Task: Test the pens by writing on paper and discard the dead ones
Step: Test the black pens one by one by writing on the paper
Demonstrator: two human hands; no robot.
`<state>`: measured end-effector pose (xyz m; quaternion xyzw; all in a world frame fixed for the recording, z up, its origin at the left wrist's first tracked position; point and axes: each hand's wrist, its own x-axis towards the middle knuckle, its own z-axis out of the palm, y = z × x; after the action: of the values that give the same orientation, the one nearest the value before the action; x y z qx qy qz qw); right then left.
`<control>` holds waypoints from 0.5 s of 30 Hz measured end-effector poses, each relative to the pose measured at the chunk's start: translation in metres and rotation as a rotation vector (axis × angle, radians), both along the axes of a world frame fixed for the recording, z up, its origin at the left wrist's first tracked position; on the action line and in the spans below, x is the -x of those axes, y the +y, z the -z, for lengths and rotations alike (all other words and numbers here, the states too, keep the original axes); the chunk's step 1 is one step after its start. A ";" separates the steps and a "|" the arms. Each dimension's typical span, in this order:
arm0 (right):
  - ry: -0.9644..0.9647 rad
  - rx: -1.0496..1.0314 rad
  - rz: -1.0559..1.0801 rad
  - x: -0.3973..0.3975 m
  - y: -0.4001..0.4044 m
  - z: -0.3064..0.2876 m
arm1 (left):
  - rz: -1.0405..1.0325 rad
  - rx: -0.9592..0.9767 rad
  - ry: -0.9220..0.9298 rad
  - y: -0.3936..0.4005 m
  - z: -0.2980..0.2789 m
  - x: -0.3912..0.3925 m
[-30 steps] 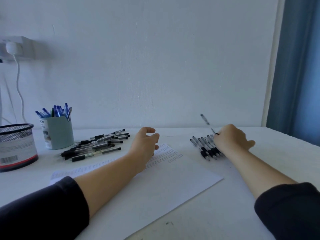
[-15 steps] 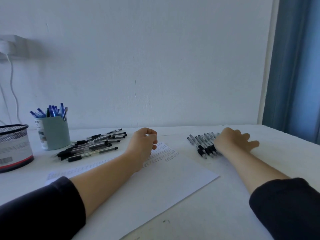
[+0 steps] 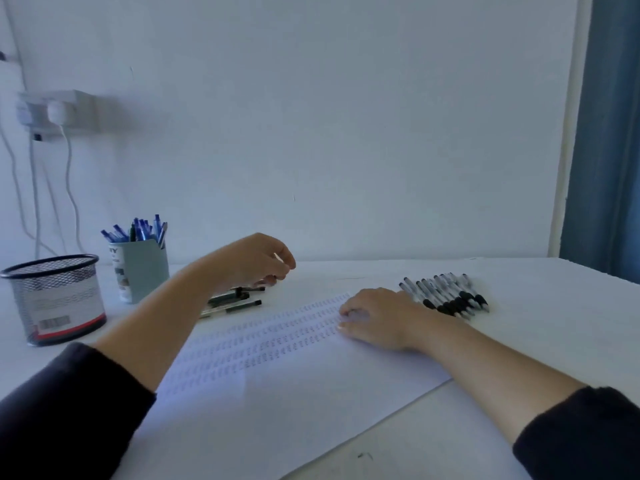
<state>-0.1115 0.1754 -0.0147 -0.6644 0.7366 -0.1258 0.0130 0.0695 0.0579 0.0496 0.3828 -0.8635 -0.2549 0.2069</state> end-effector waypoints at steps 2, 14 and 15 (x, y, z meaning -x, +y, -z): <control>-0.038 -0.001 0.002 0.002 0.001 0.000 | -0.107 0.168 -0.201 -0.017 -0.004 -0.018; -0.109 -0.131 0.092 -0.003 -0.003 -0.017 | -0.167 0.229 -0.525 -0.045 0.020 -0.033; -0.112 -0.145 0.101 -0.004 -0.005 -0.020 | -0.174 0.243 -0.518 -0.046 0.022 -0.032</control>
<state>-0.1074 0.1700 0.0054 -0.6158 0.7744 -0.1096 0.0956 0.1011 0.0121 0.0273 0.4802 -0.8756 -0.0248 0.0450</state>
